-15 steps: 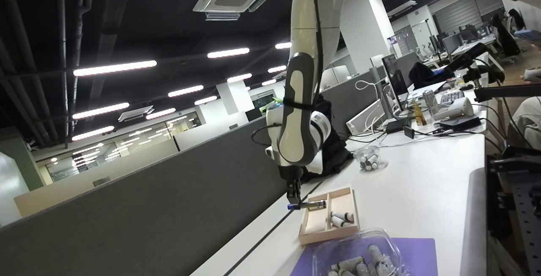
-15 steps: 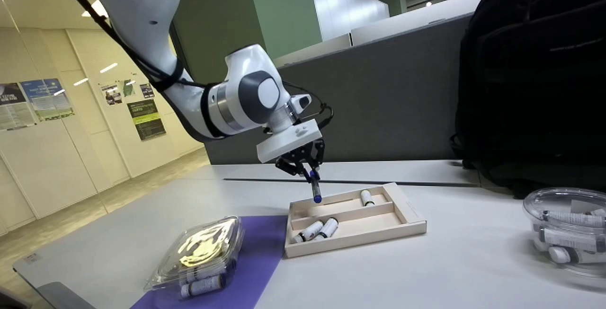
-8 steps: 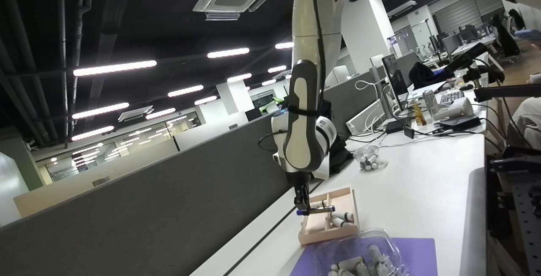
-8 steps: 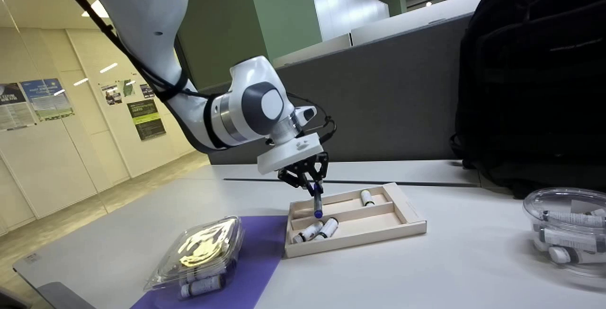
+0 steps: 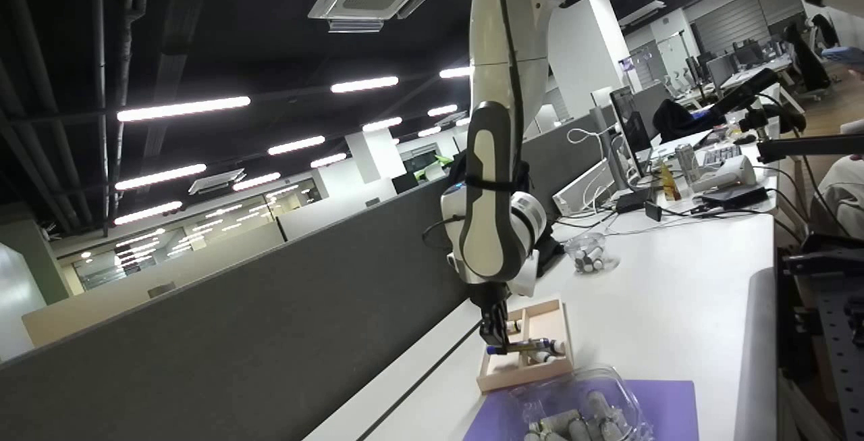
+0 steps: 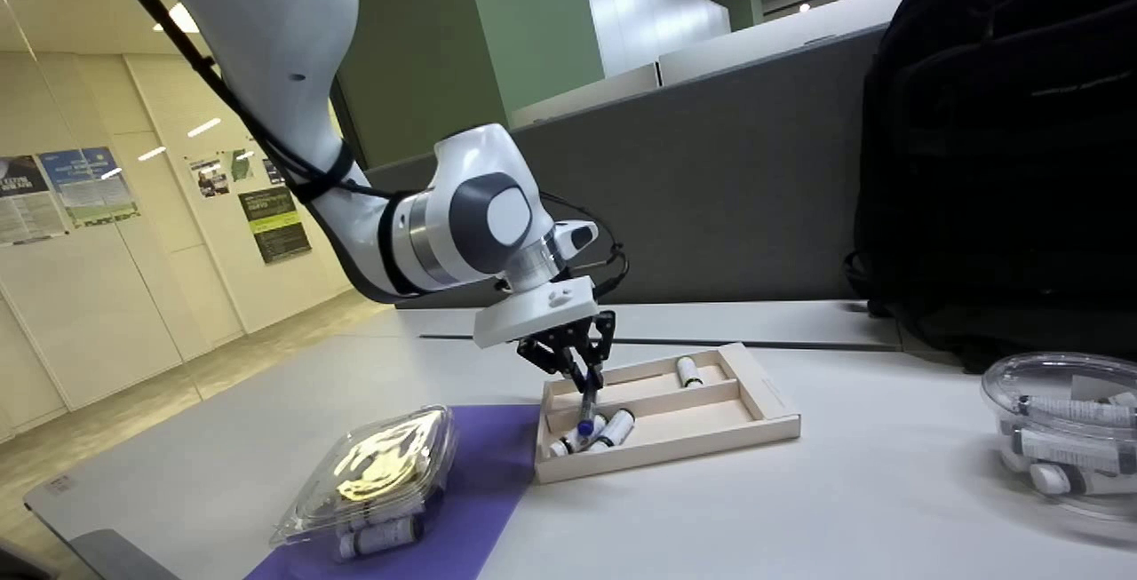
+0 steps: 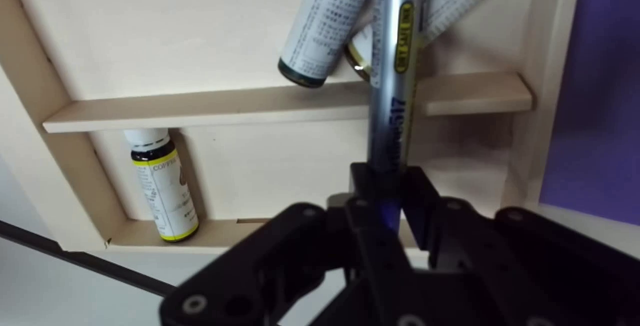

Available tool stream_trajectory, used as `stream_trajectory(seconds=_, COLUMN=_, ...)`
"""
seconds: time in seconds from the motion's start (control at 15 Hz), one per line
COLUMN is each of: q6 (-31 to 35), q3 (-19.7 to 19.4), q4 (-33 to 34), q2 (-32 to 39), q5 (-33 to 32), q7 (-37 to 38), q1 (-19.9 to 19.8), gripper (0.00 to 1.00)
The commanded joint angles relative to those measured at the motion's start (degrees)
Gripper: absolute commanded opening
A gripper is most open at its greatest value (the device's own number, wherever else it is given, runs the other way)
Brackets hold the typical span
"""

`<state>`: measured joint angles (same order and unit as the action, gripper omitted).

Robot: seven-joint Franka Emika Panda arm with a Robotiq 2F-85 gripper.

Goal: Put the marker on the tray

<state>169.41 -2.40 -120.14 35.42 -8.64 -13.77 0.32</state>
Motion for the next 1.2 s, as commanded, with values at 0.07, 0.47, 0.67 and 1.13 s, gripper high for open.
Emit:
stream_trajectory(seconds=0.07, q6=-1.21, q3=3.16, q4=0.29, q2=-0.1, q5=2.62, q7=2.17, q1=-2.34, gripper=0.46)
stream_trajectory(seconds=0.47, q6=-1.3, q3=5.68, q4=-1.28, q2=-2.5, q5=6.1, q7=2.93, q1=-3.18, gripper=0.8)
stream_trajectory(seconds=0.67, q6=-0.46, q3=5.77, q4=-2.86, q2=-5.85, q5=6.16, q7=3.34, q1=-2.15, gripper=0.98)
stream_trajectory(seconds=1.13, q6=-1.88, q3=4.73, q4=-7.11, q2=-15.76, q5=4.96, q7=3.9, q1=0.2, gripper=1.0)
